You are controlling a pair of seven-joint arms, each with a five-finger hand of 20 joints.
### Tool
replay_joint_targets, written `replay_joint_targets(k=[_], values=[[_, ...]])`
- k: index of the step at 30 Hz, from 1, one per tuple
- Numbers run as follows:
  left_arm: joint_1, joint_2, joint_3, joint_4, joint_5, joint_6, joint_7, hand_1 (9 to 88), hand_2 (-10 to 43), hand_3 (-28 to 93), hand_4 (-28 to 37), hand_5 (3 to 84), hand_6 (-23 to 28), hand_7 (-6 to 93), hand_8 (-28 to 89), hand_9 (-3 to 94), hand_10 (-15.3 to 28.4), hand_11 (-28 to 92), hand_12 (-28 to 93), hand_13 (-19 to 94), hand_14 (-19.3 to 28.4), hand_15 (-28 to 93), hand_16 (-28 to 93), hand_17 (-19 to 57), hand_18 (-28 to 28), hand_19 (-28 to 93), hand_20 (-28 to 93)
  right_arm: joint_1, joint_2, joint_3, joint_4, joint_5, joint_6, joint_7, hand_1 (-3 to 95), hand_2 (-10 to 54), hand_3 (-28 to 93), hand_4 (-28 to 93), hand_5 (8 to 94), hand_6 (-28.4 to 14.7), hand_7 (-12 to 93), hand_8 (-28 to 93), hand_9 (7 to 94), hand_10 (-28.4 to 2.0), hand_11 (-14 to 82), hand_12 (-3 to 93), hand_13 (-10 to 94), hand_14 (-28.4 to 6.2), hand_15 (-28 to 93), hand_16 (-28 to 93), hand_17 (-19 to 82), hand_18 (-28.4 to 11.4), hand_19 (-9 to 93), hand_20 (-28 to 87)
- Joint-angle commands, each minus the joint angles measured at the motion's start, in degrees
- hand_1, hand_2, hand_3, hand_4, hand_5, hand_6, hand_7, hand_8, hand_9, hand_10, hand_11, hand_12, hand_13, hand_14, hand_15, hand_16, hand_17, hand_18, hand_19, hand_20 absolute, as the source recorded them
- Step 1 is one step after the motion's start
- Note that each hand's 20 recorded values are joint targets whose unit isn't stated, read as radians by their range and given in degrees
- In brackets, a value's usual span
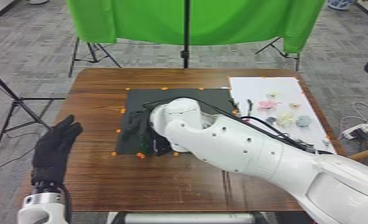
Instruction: Arrange flowers
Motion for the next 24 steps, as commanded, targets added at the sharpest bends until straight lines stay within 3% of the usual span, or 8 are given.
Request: replay_joint_targets(k=[1,5,7,10,13,17,20,24], values=[[0.4,-0.08,0.43,0.40,0.64,-0.82,-0.90,22.4,-3.7,67,-23.4,46.0,3.5,12.2,-4,42.7,12.3,16,17,29,15.9,17,5,-0.1,13.7,4,19,0.0,1.5,1.4,-0.1,-0.3,1.4,1.0,19.2,6.1,58,-11,52.2,-4.4,5,-8,91.5,-13.7,41.2,24.9,94,-5.3,61,30,68,-15.3,93,63],[0.2,-0.15,0.62,0.47,0.68,-0.92,-1.15,22.5,-3.7,67,-23.4,46.0,3.5,12.2,-4,42.6,12.2,16,17,29,15.9,17,5,-0.1,13.7,4,19,-0.8,3.4,3.8,-3.5,0.7,3.4,0.6,18.4,5.4,59,-11,52.0,-4.5,5,-8,91.3,-13.5,41.2,25.0,94,-5.3,61,30,68,-15.1,93,62],[-0.1,-0.24,0.80,0.60,0.73,-1.23,-1.28,22.5,-3.6,67,-23.5,46.0,3.5,12.1,-4,42.6,12.3,16,17,29,15.9,17,5,-0.1,13.7,4,19,-2.5,6.6,6.7,-8.6,-0.3,5.6,-0.4,18.2,4.8,59,-11,51.9,-4.6,5,-7,90.7,-13.2,41.2,25.1,94,-5.2,61,30,68,-15.0,93,62],[-0.2,-0.42,0.98,0.71,1.26,-1.57,-1.68,22.5,-3.6,67,-23.4,46.0,3.5,12.1,-4,42.6,12.3,16,17,29,15.9,17,5,-0.1,13.7,4,19,-7.1,14.2,12.5,-18.9,-2.5,14.2,-2.4,18.9,4.7,58,-11,52.6,-4.8,5,-7,88.7,-14.1,38.5,24.9,92,-5.6,58,31,65,-15.0,93,60],[-0.4,-0.70,1.17,0.89,1.67,-1.28,-1.98,22.5,-3.6,67,-23.4,46.0,3.4,12.2,-4,42.6,12.3,16,17,29,15.9,17,5,-0.1,13.7,4,19,-12.8,23.2,18.8,-27.5,-7.5,23.0,-3.5,20.2,3.2,59,-11,57.3,-4.1,7,-6,83.5,-16.0,29.9,25.6,88,-7.1,56,32,60,-15.9,93,56],[0.2,-0.99,0.60,0.48,1.99,-1.45,-2.17,22.9,-4.0,67,-23.0,46.0,3.4,12.2,-4,42.6,12.3,16,17,29,15.9,17,5,-0.1,13.6,4,19,-24.6,33.8,31.1,-35.4,-12.4,30.4,-2.5,26.7,-3.9,61,-11,63.0,-2.9,10,-6,77.4,-16.7,22.2,25.4,85,-8.3,55,32,56,-16.0,93,53],[0.8,-1.27,0.36,0.05,2.53,-1.37,-2.00,23.1,-4.2,67,-22.8,46.0,3.4,12.3,-4,42.7,12.3,16,17,29,15.9,17,5,-0.1,13.7,4,19,-37.5,40.1,43.6,-39.4,-16.3,32.0,-0.7,30.0,-9.0,62,-14,64.8,-2.8,11,-6,73.2,-16.9,19.4,25.0,82,-8.6,56,31,55,-16.1,93,51],[1.5,-1.13,0.01,-0.45,2.63,-1.38,-1.94,23.4,-4.4,67,-22.6,46.0,3.4,12.4,-4,42.7,12.3,16,17,29,15.9,17,5,-0.1,13.7,4,19,-53.0,43.9,59.0,-40.8,-20.9,28.8,3.5,31.5,-9.5,61,-15,65.1,-3.6,12,-6,69.5,-17.4,17.2,24.2,80,-8.6,57,31,54,-16.0,93,51]])
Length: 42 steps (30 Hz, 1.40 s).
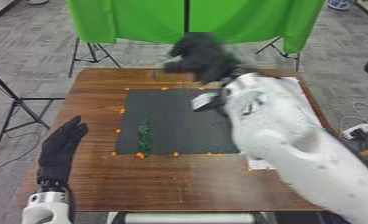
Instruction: Arrange flowers
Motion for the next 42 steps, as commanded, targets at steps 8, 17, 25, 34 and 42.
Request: replay_joint_targets(k=[8,17,25,34,42], values=[[1.8,-0.34,-0.36,-0.72,1.76,-0.95,-0.98,23.7,-4.5,67,-22.4,46.0,3.5,12.2,-4,42.6,12.2,16,17,29,15.8,17,5,-0.1,13.7,4,19,-52.7,19.3,48.0,-2.9,-4.4,-12.8,9.9,32.3,-9.5,58,-20,62.5,-5.0,11,-6,66.5,-17.5,15.3,23.5,79,-9.0,58,31,52,-16.3,93,51],[1.4,-0.35,-0.20,-0.52,1.95,-1.36,-1.63,23.9,-4.3,67,-22.3,45.9,3.5,12.0,-4,42.6,12.3,16,17,29,15.9,17,5,-0.2,13.7,5,19,-59.6,17.3,49.8,-0.4,-5.0,-14.3,11.7,30.6,-9.5,58,-24,61.3,-5.6,9,-5,65.9,-17.4,14.1,22.9,78,-9.1,58,31,52,-16.6,93,51],[1.8,-0.49,-0.12,-0.63,1.89,-1.45,-1.81,23.8,-4.4,67,-22.0,45.9,3.5,11.9,-4,42.5,12.2,16,17,29,15.9,17,5,-0.2,13.7,5,19,-61.1,16.0,48.2,2.7,-5.0,-13.9,12.3,30.9,-9.5,59,-25,61.6,-5.3,10,-5,66.4,-17.3,14.7,22.8,79,-8.7,58,30,52,-16.1,93,50],[2.4,-0.54,0.03,-0.72,1.58,-1.29,-1.63,23.9,-4.2,67,-22.0,45.9,3.5,11.8,-4,42.6,12.2,16,17,29,15.9,17,5,-0.2,13.7,5,19,-62.5,15.6,43.9,5.4,-11.1,1.6,11.7,44.3,-9.5,60,-27,68.5,-2.3,15,-4,75.1,-13.2,19.8,22.4,84,-5.7,58,31,57,-14.0,93,53],[2.6,-0.49,0.07,-0.77,1.38,-1.42,-1.70,23.8,-4.1,67,-22.3,45.9,3.6,11.8,-4,42.6,12.2,16,17,29,15.9,17,5,-0.2,13.7,5,19,-57.4,13.2,40.2,-2.0,-8.4,8.0,9.0,59.8,-9.5,55,-21,82.7,0.4,21,14,90.6,-9.9,23.6,34.1,92,-3.0,57,32,63,-12.4,93,57]])
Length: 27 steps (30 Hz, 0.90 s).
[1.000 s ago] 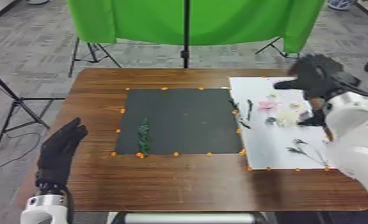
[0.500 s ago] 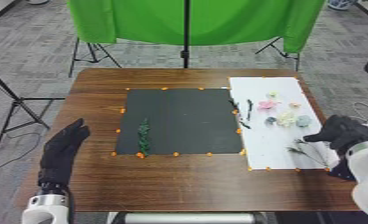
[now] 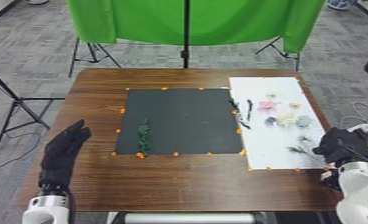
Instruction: Arrange flowers
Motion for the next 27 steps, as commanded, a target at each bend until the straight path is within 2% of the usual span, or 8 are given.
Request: replay_joint_targets(k=[1,7,13,22,27], values=[[0.9,-0.14,0.34,0.00,-0.09,-0.51,-0.57,23.8,-4.1,67,-22.2,45.9,3.6,11.8,-4,42.6,12.2,16,17,29,15.9,17,5,-0.2,13.7,5,19,6.8,-3.3,-5.4,-7.8,2.2,3.0,-2.6,59.7,-9.5,56,-20,82.9,0.5,21,14,90.7,-10.0,25.3,32.9,92,-2.9,56,32,64,-12.4,93,57],[0.1,0.15,0.81,0.23,0.14,-1.13,-0.92,23.5,-4.2,67,-22.3,45.9,3.6,11.7,-4,42.6,12.3,16,17,29,15.8,17,5,-0.2,13.7,5,19,26.1,-7.7,-22.8,-7.8,3.4,4.9,-3.9,59.5,-9.5,56,-19,83.5,0.5,21,13,91.3,-10.1,27.3,31.9,93,-2.5,56,32,65,-12.1,93,58],[-0.4,0.28,1.47,0.50,0.06,-1.32,-1.38,23.5,-4.3,67,-22.4,45.9,3.6,11.7,-4,42.6,12.3,16,17,29,16.0,17,5,-0.2,13.7,5,19,40.5,-14.8,-37.3,-1.5,6.4,4.5,-5.1,59.5,-9.5,56,-18,83.9,0.4,22,14,91.7,-10.2,27.7,31.6,93,-2.2,56,32,65,-12.0,93,58],[-0.3,0.49,1.55,0.44,-0.07,-2.04,-2.19,23.4,-4.1,67,-22.5,45.8,3.6,11.6,-4,42.6,12.3,16,17,29,16.0,17,5,-0.2,13.7,5,19,49.0,-24.7,-48.3,9.6,11.2,2.7,-2.8,59.9,-9.5,55,-17,84.2,0.1,21,14,92.0,-10.4,28.8,31.4,94,-2.1,56,33,67,-11.6,93,58],[-0.4,0.48,1.45,0.46,0.16,-2.99,-2.87,23.4,-4.0,67,-22.6,46.0,3.8,10.8,-4,42.5,12.5,15,17,29,16.0,17,5,-0.2,13.7,5,19,50.4,-27.7,-50.4,12.6,14.9,3.1,-1.3,60.3,-9.5,55,-17,84.4,-0.1,21,14,92.1,-10.4,29.4,30.9,94,-2.0,57,32,67,-11.3,93,58]])
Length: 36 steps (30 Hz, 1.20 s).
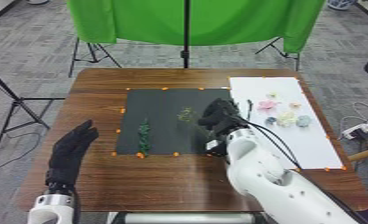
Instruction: Arrange flowers
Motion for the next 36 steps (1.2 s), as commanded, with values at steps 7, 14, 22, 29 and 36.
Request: replay_joint_targets(k=[7,14,22,29,36], values=[[0.3,0.02,-0.03,0.39,0.05,-2.04,-1.82,23.3,-4.0,66,-22.4,45.9,4.0,10.0,-4,42.5,12.4,15,17,29,16.0,17,5,-0.3,13.8,5,19,4.2,-6.4,-6.0,3.2,4.4,0.3,1.7,60.2,-9.5,54,-16,84.3,-0.5,21,14,92.2,-10.6,29.5,30.5,94,-2.0,56,32,67,-11.1,93,58],[0.0,-0.10,-0.07,0.58,0.37,-3.01,-2.26,23.3,-3.9,66,-22.3,45.7,4.1,9.7,-4,42.3,12.4,15,17,29,16.0,17,5,-0.4,13.9,5,19,3.8,-6.3,-7.6,3.3,4.9,0.3,0.0,58.9,-9.5,44,-11,82.4,-1.7,18,13,91.3,-11.5,32.8,24.7,94,-2.2,56,32,67,-10.9,93,57],[0.1,-0.24,-0.17,0.58,0.53,-3.58,-2.74,23.3,-4.1,66,-22.0,45.5,4.1,9.4,-4,42.0,12.5,15,17,29,16.1,17,5,-0.4,13.9,5,19,3.6,-6.1,-8.0,3.0,3.7,0.0,-1.1,77.5,-9.5,-28,41,80.8,-1.9,17,10,91.1,-11.7,33.4,24.2,94,-2.4,55,32,67,-11.1,93,57],[0.1,-0.37,-0.37,0.60,0.65,-3.81,-2.89,23.4,-4.2,66,-21.9,45.4,4.1,9.2,-4,42.0,12.4,14,17,29,16.1,17,5,-0.4,13.9,5,19,1.7,-5.1,-6.6,1.4,0.4,-0.6,-1.9,40.7,-9.5,60,-21,78.9,-1.9,18,-8,90.9,-11.9,33.7,24.4,94,-2.6,55,32,67,-11.3,93,56],[0.0,-0.40,-0.20,0.61,0.67,-3.76,-2.96,23.4,-4.2,66,-21.8,45.2,4.1,9.2,-4,41.9,12.4,14,17,29,16.1,17,5,-0.5,13.9,5,19,1.6,-3.4,-7.1,1.8,-1.6,-4.2,-1.7,24.4,-4.0,62,-13,78.5,-2.6,15,-9,91.1,-12.1,34.6,24.1,94,-3.8,55,32,66,-12.6,93,57]])
